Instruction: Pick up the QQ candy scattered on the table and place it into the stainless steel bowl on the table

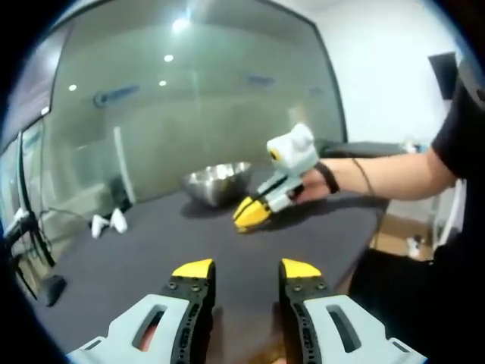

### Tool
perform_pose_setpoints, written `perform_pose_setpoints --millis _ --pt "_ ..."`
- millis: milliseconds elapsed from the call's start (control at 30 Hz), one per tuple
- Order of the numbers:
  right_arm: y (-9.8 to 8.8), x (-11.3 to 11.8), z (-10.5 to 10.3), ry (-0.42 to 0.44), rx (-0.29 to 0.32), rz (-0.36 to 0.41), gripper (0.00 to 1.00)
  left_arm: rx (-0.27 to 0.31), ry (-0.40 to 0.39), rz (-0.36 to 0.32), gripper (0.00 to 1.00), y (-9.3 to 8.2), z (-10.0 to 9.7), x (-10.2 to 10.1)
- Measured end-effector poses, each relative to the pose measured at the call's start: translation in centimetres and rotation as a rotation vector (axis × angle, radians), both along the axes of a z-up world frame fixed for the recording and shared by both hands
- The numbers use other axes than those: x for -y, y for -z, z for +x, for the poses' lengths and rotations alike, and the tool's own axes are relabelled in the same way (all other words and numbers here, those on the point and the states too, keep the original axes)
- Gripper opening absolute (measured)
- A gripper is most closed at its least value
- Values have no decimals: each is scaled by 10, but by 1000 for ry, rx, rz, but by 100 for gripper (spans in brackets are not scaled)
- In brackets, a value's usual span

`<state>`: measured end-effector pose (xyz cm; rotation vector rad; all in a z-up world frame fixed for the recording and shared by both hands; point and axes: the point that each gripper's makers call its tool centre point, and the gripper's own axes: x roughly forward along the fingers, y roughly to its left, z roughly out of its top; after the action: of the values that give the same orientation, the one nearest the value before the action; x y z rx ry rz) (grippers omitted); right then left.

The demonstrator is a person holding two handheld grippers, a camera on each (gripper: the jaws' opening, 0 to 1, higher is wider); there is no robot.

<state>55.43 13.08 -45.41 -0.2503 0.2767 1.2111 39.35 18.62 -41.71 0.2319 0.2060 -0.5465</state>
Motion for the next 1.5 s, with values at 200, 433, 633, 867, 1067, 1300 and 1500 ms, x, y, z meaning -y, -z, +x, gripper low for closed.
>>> perform_pose_setpoints --millis 200,433,633,867,1067,1300,1500 --pt "-15 7 2 27 2 36 6 9 11 -2 35 -5 0 4" --pt "6 -3 -9 -24 -17 -24 15 13 13 2 35 -7 -2 5" --pt "16 -7 -9 -27 -27 -50 16 12 2 -3 35 -6 -6 1" --pt "21 -7 -6 -14 -36 -49 16 9 -9 -6 35 -3 -6 -2" --pt "28 -6 -3 -10 -44 -66 9 8 -6 -7 35 -3 -6 -2" --pt "26 -4 -2 0 -47 -56 9 5 -7 -10 35 -1 -3 -3" --pt "24 -4 -5 4 -49 -49 9 5 -6 -8 35 -2 -3 -3"
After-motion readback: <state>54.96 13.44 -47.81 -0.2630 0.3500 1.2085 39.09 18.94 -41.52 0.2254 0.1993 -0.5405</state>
